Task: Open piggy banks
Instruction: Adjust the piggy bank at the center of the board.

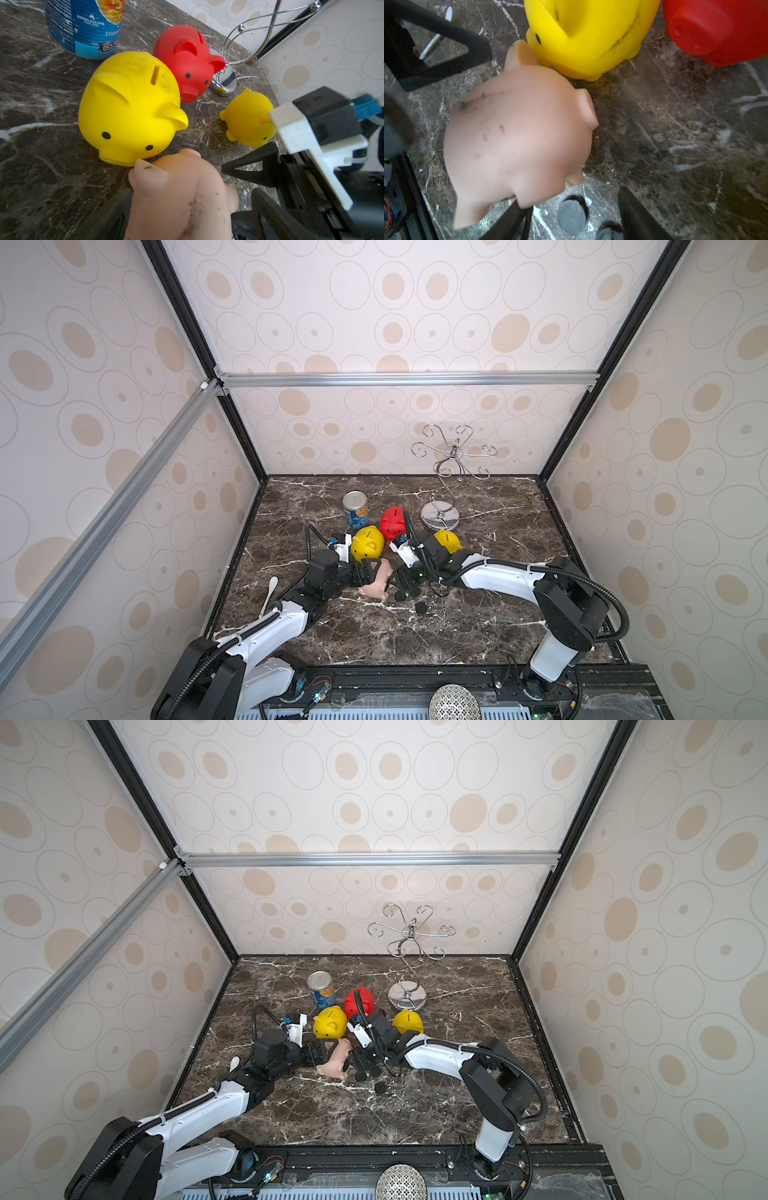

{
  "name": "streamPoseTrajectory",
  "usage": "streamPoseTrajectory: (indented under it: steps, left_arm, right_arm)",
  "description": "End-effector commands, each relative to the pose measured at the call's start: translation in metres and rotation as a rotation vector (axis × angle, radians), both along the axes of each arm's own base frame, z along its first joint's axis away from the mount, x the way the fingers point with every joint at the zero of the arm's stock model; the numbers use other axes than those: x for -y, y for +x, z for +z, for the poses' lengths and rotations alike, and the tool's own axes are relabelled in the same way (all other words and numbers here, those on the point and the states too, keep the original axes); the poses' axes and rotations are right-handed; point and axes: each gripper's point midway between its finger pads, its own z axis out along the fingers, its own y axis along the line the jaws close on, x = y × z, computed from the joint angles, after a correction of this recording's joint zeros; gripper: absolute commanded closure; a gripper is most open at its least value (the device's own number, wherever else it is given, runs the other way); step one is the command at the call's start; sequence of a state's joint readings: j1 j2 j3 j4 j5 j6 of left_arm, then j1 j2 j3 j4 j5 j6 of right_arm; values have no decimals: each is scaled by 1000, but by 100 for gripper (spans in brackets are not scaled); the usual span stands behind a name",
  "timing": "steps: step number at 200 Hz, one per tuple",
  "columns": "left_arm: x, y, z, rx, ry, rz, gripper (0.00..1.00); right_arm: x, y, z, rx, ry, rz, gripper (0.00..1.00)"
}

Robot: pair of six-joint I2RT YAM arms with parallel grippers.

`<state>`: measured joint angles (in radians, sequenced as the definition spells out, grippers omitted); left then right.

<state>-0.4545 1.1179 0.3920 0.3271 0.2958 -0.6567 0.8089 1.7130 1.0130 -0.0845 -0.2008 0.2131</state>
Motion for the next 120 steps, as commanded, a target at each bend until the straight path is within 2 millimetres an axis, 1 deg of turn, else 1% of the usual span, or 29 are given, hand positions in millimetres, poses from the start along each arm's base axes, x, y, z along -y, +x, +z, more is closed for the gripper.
streamPoseTrajectory:
  steps: [1, 17, 31, 52, 70, 100, 120]
  left_arm:
    - [-1, -2, -2, 14, 33, 8, 10]
    - [-3, -2, -9, -3, 50, 21, 10]
    - [-4, -1, -14, -18, 56, 33, 11]
    - [0, 0, -15, -28, 38, 38, 11]
    - [2, 0, -16, -31, 41, 44, 11]
    - [2, 0, -15, -25, 55, 44, 10]
    - [-1, -2, -23, -38, 79, 53, 12]
  right_arm:
    - [2, 2, 0, -3, -16, 5, 35]
    - [3, -1, -1, -19, -8, 2, 37]
    - [-1, -5, 0, -42, 24, 5, 41]
    - [-7, -8, -1, -74, 56, 11, 44]
    - [-10, -9, -1, -85, 75, 14, 44]
    - [-4, -5, -3, -72, 55, -16, 44]
    - [2, -4, 2, -82, 55, -35, 47]
